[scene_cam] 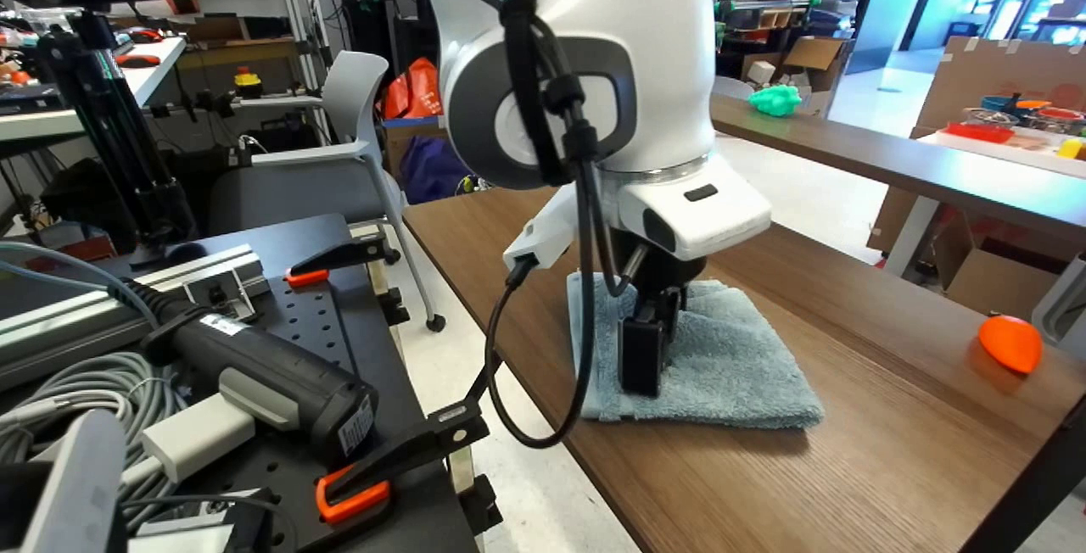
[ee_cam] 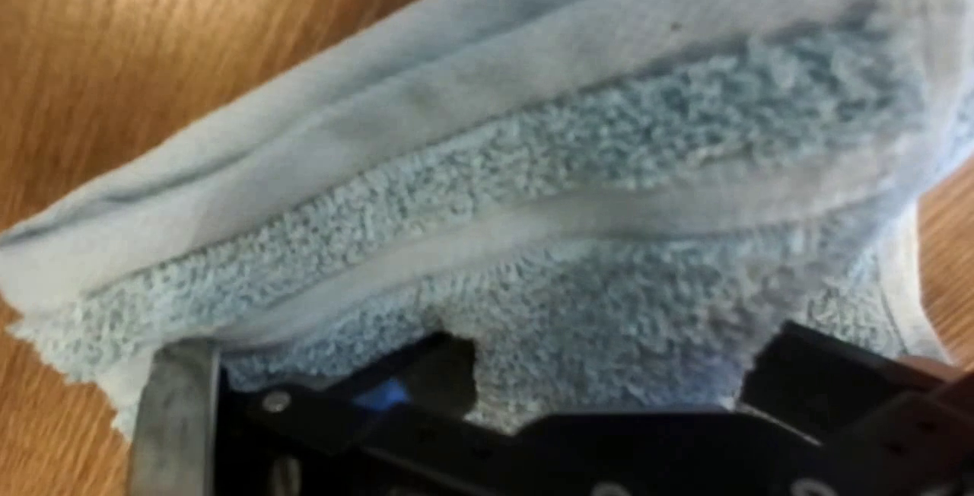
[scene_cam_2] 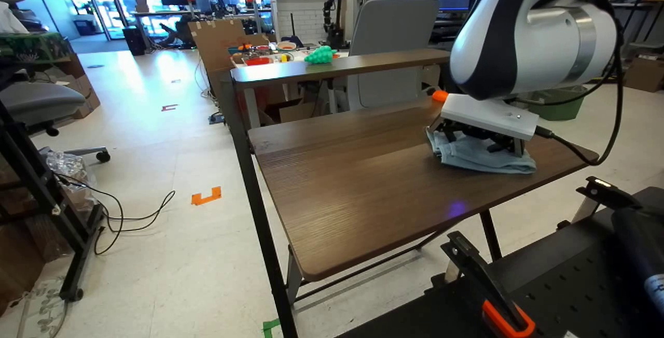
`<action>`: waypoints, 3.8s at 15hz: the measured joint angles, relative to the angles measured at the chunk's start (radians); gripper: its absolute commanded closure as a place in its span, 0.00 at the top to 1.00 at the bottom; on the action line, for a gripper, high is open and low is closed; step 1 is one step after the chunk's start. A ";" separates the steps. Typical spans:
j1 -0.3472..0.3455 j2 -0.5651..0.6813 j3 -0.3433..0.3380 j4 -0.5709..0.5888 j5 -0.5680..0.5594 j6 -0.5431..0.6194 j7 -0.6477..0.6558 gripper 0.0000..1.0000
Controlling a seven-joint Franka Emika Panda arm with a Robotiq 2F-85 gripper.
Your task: Use towel to wipe the table
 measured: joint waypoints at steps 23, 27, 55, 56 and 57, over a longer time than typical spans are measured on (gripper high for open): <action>0.084 -0.043 -0.056 0.094 0.158 -0.360 0.023 1.00; -0.022 0.041 0.028 0.239 0.204 -0.381 0.107 1.00; -0.055 -0.099 0.276 -0.045 0.240 -0.118 -0.070 1.00; -0.061 -0.098 0.254 -0.032 0.242 -0.118 -0.068 1.00; -0.070 -0.098 0.230 -0.014 0.244 -0.118 -0.064 1.00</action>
